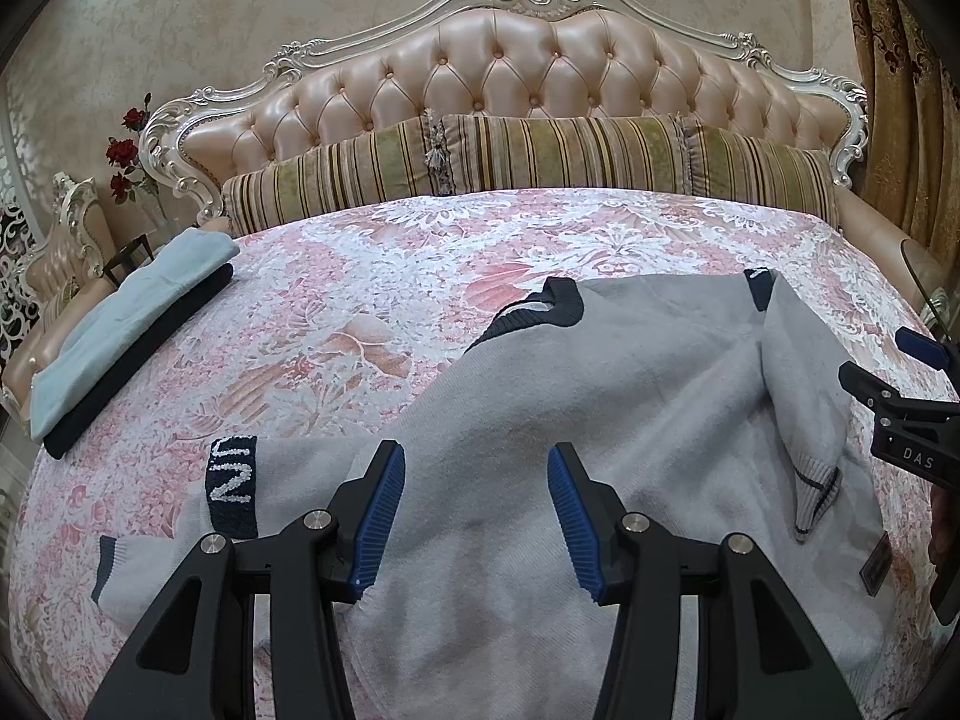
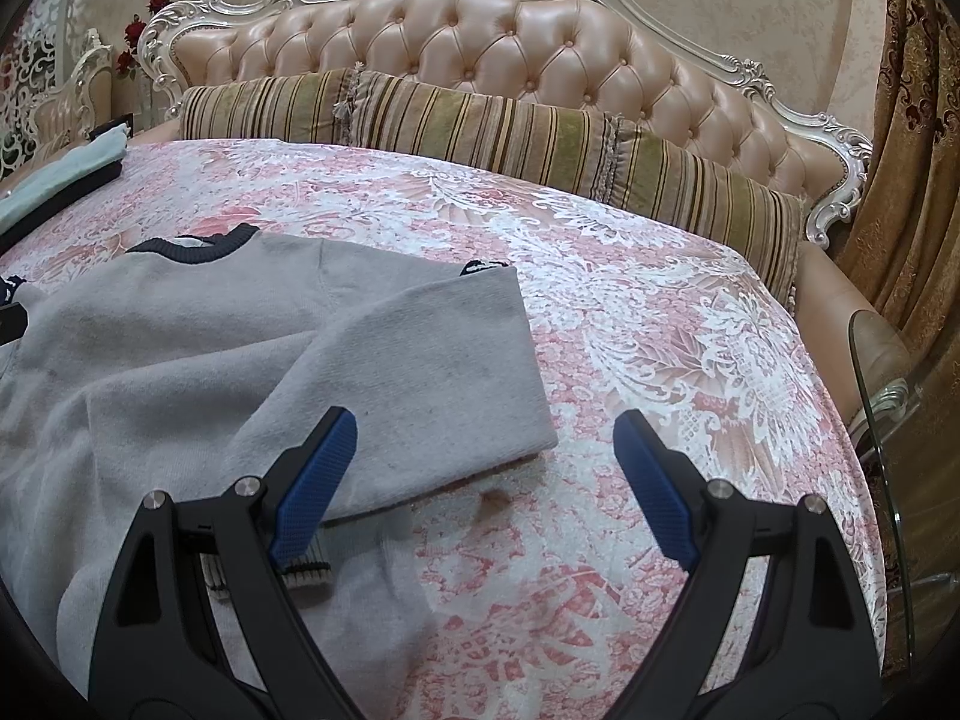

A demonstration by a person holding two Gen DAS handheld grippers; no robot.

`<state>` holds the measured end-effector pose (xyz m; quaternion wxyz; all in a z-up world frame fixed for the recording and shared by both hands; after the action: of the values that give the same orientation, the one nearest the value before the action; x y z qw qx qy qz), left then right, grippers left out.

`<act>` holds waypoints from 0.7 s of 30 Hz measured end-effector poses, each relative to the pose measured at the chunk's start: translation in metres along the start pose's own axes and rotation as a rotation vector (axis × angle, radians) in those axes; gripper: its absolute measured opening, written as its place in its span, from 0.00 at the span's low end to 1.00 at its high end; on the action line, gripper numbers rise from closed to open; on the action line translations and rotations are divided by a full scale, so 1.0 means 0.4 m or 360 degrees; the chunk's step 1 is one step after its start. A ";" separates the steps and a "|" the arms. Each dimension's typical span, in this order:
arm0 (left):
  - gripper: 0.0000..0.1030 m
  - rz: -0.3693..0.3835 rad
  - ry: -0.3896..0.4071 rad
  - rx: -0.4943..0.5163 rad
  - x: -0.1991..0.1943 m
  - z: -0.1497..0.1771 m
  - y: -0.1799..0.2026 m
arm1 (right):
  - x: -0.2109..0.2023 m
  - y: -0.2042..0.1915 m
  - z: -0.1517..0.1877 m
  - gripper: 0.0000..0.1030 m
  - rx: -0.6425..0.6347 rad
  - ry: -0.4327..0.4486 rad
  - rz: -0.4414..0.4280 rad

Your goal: Fold clothes

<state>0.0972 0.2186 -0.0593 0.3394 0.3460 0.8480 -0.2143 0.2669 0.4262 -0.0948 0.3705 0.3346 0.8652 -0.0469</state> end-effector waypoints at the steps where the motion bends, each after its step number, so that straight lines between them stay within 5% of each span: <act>1: 0.49 0.0001 0.0000 0.0000 0.000 0.000 0.001 | 0.000 0.000 0.000 0.86 0.0000 0.0000 -0.0001; 21: 0.49 0.0006 -0.0006 0.0005 0.004 0.002 0.006 | 0.005 -0.002 0.000 0.86 -0.0001 -0.0006 -0.0011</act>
<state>0.0985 0.2205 -0.0614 0.3407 0.3477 0.8464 -0.2158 0.2654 0.4266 -0.0963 0.3721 0.3313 0.8657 -0.0487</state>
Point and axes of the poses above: each gripper's, at about its wrist camera, not at the fingertips, and x roughly the way its jaws point, y to its right, z to its underside, the point moved 2 cm from there along x, roughly the way its jaws point, and after that the axes turned 1 degree about -z, right-handed, at the moved point
